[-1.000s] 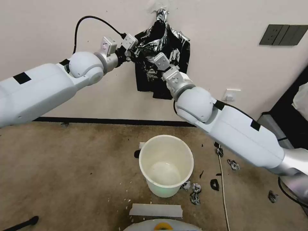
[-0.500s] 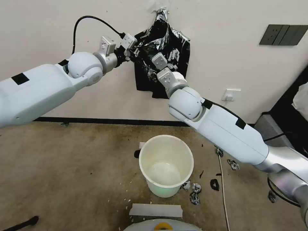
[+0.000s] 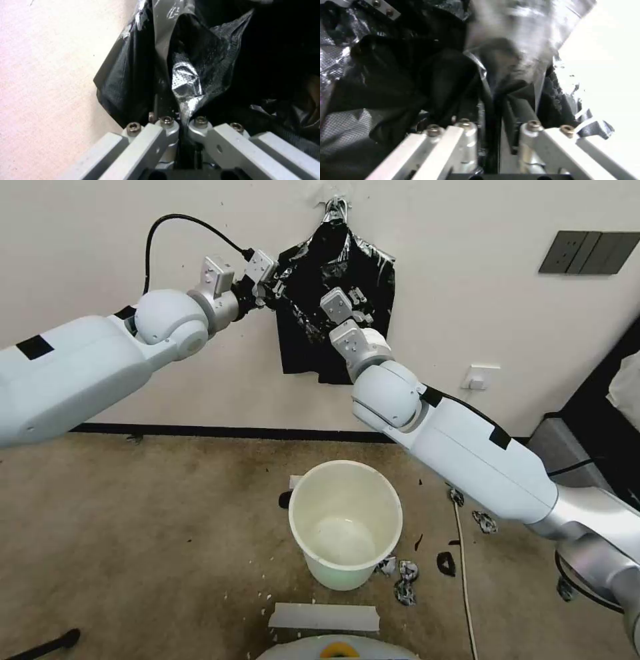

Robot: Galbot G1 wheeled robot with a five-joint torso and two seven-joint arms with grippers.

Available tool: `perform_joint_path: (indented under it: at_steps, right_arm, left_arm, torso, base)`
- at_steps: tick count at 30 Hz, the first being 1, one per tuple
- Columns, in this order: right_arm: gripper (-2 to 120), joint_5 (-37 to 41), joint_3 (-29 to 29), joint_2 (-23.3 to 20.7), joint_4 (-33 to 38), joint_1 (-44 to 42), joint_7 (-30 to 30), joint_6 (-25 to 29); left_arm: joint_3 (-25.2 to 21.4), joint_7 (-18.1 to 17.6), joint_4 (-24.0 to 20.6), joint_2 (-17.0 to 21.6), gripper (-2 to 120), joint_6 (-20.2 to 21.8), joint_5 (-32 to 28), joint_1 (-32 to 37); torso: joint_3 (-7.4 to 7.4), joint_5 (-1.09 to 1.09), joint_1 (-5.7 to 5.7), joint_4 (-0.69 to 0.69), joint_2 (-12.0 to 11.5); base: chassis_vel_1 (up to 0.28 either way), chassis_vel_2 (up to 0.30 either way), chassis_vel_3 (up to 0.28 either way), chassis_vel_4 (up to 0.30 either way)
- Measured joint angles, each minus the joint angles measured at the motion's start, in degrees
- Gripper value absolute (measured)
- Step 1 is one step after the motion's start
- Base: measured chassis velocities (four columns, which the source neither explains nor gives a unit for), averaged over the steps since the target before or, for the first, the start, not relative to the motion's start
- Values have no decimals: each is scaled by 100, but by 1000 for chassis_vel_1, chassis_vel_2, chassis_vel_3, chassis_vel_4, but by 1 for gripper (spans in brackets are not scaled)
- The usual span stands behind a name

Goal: Place a trash bag onto the trash bin.

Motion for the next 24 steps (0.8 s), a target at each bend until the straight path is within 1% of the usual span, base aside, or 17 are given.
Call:
perform_joint_path:
  at_steps: [1, 2, 4, 11, 14, 17, 18, 20, 21, 22, 23, 24]
  right_arm:
    - [18, 0, 0, 0, 0, 0, 0, 0]
    - [11, 5, 7, -8, 3, 6, -4, 1]
    - [2, 15, 32, -15, 6, 16, -10, 3]
    - [0, 51, 109, -69, 41, 24, -41, 3]
    - [0, 221, 127, -190, 167, 29, -86, -16]
    - [0, 418, 212, -474, 445, -2, -279, -151]
    - [0, 418, 212, -474, 445, -2, -279, -151]
    - [0, 637, 336, -761, 745, -155, -507, -318]
    - [0, 637, 336, -761, 745, -155, -507, -318]
    - [0, 723, 428, -970, 959, -342, -654, -363]
    - [0, 787, 527, -1153, 1156, -552, -758, -380]
    - [0, 812, 582, -1237, 1249, -655, -795, -385]
  left_arm:
    - [0, 0, 0, 0, 0, 0, 0, 0]
    - [-1, 0, -2, 0, 0, 0, -1, 0]
    - [-4, -3, -8, 0, 0, 1, -6, 0]
    - [-25, -20, -31, 15, 0, 2, -16, 18]
    - [-98, -89, -85, 40, 0, 10, -61, 96]
    - [-403, -370, -432, 156, 0, 198, -425, 390]
    - [-403, -370, -432, 156, 0, 198, -425, 390]
    - [-899, -712, -922, 286, 0, 454, -741, 830]
    - [-899, -712, -922, 286, 0, 454, -741, 830]
    - [-1356, -916, -1310, 385, 0, 627, -876, 1300]
    - [-1833, -1031, -1650, 492, 0, 764, -912, 1854]
    - [-2125, -1063, -1824, 557, 0, 828, -912, 2209]
  torso:
    - [0, 0, 0, 0, 0]
    - [0, 0, 0, 0, 0]
    - [0, 0, 0, 0, 0]
    - [0, 0, 0, 0, 0]
    - [0, 1, 0, 0, 0]
    - [0, 0, 0, 0, 0]
    - [0, 0, 0, 0, 0]
    - [0, 2, 0, 0, 0]
    - [0, 2, 0, 0, 0]
    - [-1, 1, 0, -1, 0]
    - [-1, 3, 0, -2, 0]
    - [-1, 2, 0, -2, 0]
  base:
    - [0, 0, 0, 0]
    - [0, 0, 0, 0]
    - [0, 0, 0, 0]
    - [0, 0, 0, 0]
    - [0, 0, 0, 0]
    - [0, 0, 0, 0]
    - [0, 0, 0, 0]
    - [0, 0, 0, 0]
    - [0, 0, 0, 0]
    - [0, 0, 0, 0]
    - [0, 0, 0, 0]
    - [0, 0, 0, 0]
